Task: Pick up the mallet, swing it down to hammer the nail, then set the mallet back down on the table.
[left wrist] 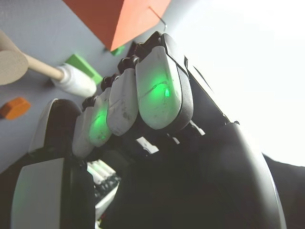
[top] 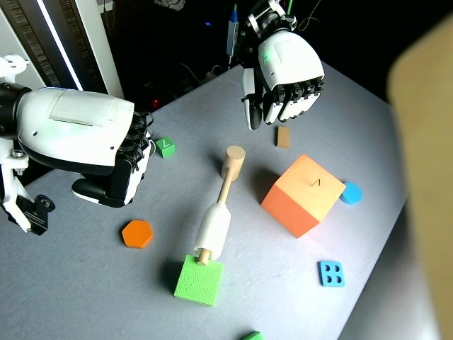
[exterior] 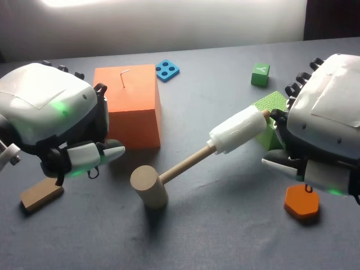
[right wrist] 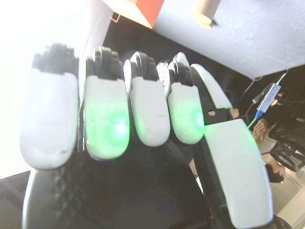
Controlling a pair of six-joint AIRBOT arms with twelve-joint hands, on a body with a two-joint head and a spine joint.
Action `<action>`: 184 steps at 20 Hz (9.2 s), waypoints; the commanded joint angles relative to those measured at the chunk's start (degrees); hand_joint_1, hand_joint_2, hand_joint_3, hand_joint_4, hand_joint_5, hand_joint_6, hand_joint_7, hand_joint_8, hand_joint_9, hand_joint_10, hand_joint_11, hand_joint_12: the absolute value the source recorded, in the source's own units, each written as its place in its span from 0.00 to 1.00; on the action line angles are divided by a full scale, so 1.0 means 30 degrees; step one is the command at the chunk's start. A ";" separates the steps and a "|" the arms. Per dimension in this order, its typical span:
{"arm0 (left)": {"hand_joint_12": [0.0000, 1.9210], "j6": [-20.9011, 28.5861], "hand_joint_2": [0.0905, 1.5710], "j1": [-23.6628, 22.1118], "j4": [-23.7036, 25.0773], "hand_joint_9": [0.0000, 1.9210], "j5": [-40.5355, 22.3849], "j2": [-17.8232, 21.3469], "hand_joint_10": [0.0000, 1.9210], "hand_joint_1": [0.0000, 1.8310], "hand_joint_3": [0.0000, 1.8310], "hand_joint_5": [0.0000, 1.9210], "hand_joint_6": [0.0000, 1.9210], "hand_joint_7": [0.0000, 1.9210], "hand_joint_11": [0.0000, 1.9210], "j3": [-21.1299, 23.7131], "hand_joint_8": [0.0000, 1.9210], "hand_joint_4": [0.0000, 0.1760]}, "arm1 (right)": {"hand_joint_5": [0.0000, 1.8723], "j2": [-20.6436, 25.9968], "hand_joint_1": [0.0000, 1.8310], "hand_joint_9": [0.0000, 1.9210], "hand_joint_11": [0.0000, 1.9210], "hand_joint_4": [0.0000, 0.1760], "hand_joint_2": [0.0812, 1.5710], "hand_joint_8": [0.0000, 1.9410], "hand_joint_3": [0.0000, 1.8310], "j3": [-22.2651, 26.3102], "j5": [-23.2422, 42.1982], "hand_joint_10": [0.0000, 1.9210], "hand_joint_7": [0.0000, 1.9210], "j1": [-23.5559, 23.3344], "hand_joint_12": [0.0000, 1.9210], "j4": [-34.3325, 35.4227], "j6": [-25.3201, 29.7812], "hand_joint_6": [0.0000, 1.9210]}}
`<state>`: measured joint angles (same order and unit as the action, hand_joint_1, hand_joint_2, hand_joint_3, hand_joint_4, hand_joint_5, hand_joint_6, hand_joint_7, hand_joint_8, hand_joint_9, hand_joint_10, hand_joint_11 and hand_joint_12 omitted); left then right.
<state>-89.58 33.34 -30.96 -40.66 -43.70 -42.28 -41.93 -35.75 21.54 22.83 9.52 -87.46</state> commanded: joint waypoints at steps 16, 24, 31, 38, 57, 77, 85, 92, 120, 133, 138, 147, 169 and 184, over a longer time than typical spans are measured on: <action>0.00 0.5790 0.75 0.1424 0.5351 0.00 -0.1458 0.0272 0.00 0.00 0.01 0.02 0.00 0.01 0.00 -0.1466 0.00 0.00 | 0.00 -0.0316 0.62 0.00 0.00 0.00 0.62 0.00 0.00 -0.2359 0.2295 0.00 0.00 0.0400 0.00 -0.5698 0.6596 0.00; 0.00 1.1394 0.76 0.2709 1.0244 0.00 -0.1288 0.0299 0.00 0.00 0.01 0.01 0.00 0.01 0.00 -0.3301 0.00 0.00 | 0.00 -0.1523 0.67 0.00 0.00 0.00 0.60 0.00 0.00 -0.2424 -0.5232 0.00 0.00 -0.3702 0.10 0.4073 -0.1756 0.00; 0.00 1.1151 0.78 0.2572 1.0337 0.00 -0.0137 -0.0045 0.00 0.00 0.01 0.04 0.01 0.03 0.00 -0.4286 0.01 0.00 | 0.00 -0.1532 0.64 0.00 0.00 0.00 0.60 0.00 0.00 -0.2473 -0.5675 0.00 0.00 -0.4052 0.14 0.4085 -0.4164 0.00; 0.00 1.1325 0.80 0.2415 1.0435 0.01 -0.0674 -0.0965 0.00 0.00 0.01 0.04 0.01 0.04 0.00 -0.5566 0.01 0.00 | 0.00 -0.2312 0.65 0.00 0.00 0.00 0.60 0.00 0.00 -0.1110 -0.0217 0.00 0.00 -0.3956 0.12 2.1436 -2.2203 0.00; 0.00 1.2060 0.80 0.2570 1.0219 0.00 -0.0899 -0.1872 0.00 0.00 0.00 0.04 0.01 0.03 0.00 -0.6630 0.01 0.00 | 0.00 -0.8582 0.63 0.00 0.00 0.00 0.61 0.00 0.00 -0.5888 0.2012 0.00 0.00 -0.3628 0.31 3.2755 -2.8343 0.00; 0.00 1.2106 0.80 0.2748 0.9657 0.00 -0.0910 -0.2342 0.00 0.00 0.00 0.03 0.00 0.02 0.00 -0.6853 0.00 0.00 | 0.01 -1.1660 0.67 0.00 0.00 0.00 0.60 0.00 0.00 -0.9517 0.0347 0.00 0.00 -0.1706 0.31 3.1394 -2.8333 0.00; 0.00 1.2263 0.80 0.3187 0.9098 0.00 -0.1105 -0.2401 0.00 0.00 0.00 0.04 0.00 0.03 0.00 -0.6857 0.00 0.00 | 0.01 -1.1983 0.69 0.00 0.00 0.00 0.58 0.00 0.00 -1.0166 0.0331 0.00 0.00 -0.1600 0.33 3.1397 -2.8331 0.00; 0.00 1.2383 0.80 0.3691 0.8317 0.00 -0.1439 -0.2424 0.00 0.00 0.00 0.03 0.00 0.02 0.00 -0.6769 0.00 0.00 | 0.04 -1.2004 0.65 0.03 0.00 0.00 0.61 0.01 0.00 -1.0164 0.0246 0.01 0.03 -0.1582 0.36 3.1397 -2.8331 0.01; 0.00 1.1906 0.79 0.3361 0.8624 0.03 -0.1115 -0.2426 0.01 0.00 0.00 0.05 0.01 0.05 0.00 -0.6741 0.01 0.00 | 0.63 -1.0129 0.55 0.85 0.95 0.00 0.83 1.00 0.00 -0.8088 0.0748 1.00 0.79 -0.2268 1.00 3.1384 -2.8335 1.00; 0.02 1.1904 0.79 0.3275 0.8731 0.04 -0.1065 -0.2424 0.00 0.00 0.00 0.05 0.00 0.05 0.03 -0.6777 0.00 0.00 | 0.81 -0.4840 0.02 0.90 0.99 1.00 0.98 1.00 0.02 -0.3608 0.0137 1.00 0.87 -0.4426 1.00 3.1352 -2.7212 1.00; 0.03 1.1906 0.79 0.3256 0.8731 0.04 -0.1059 -0.2422 0.00 0.00 0.00 0.05 0.00 0.05 0.02 -0.6775 0.00 0.00 | 0.79 -0.4392 0.00 0.90 0.98 1.00 1.00 1.00 0.04 -0.4041 -0.0606 1.00 0.86 -0.4327 1.00 1.4192 -1.2457 1.00; 0.08 1.1906 0.80 0.3210 0.8735 0.05 -0.0933 -0.2424 0.00 0.00 0.00 0.07 0.00 0.07 0.00 -0.6792 0.00 0.00 | 0.79 -0.6406 0.04 0.88 0.96 1.00 1.00 1.00 0.03 -0.5094 0.3294 1.00 0.85 -0.4638 1.00 1.4535 -1.1933 1.00; 0.03 1.1972 0.79 0.3166 0.8743 0.02 -0.0779 -0.2468 0.00 0.00 0.00 0.04 0.00 0.03 0.00 -0.6937 0.00 0.00 | 0.80 -1.1615 0.08 0.89 0.96 1.00 1.00 1.00 0.04 -1.0432 0.4300 1.00 0.86 -0.5694 1.00 1.7253 -1.3862 1.00; 0.01 1.1972 0.79 0.3143 0.8744 0.02 -0.0779 -0.2470 0.00 0.00 0.00 0.05 0.00 0.04 0.01 -0.6960 0.00 0.00 | 0.79 -1.2130 0.09 0.88 0.97 1.00 1.00 1.00 0.04 -1.1329 0.4556 1.00 0.86 -0.2421 1.00 1.7198 -1.2411 1.00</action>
<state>-53.84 43.20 -4.10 -38.06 -51.24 -62.85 -78.52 -69.47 33.12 15.14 63.46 -122.74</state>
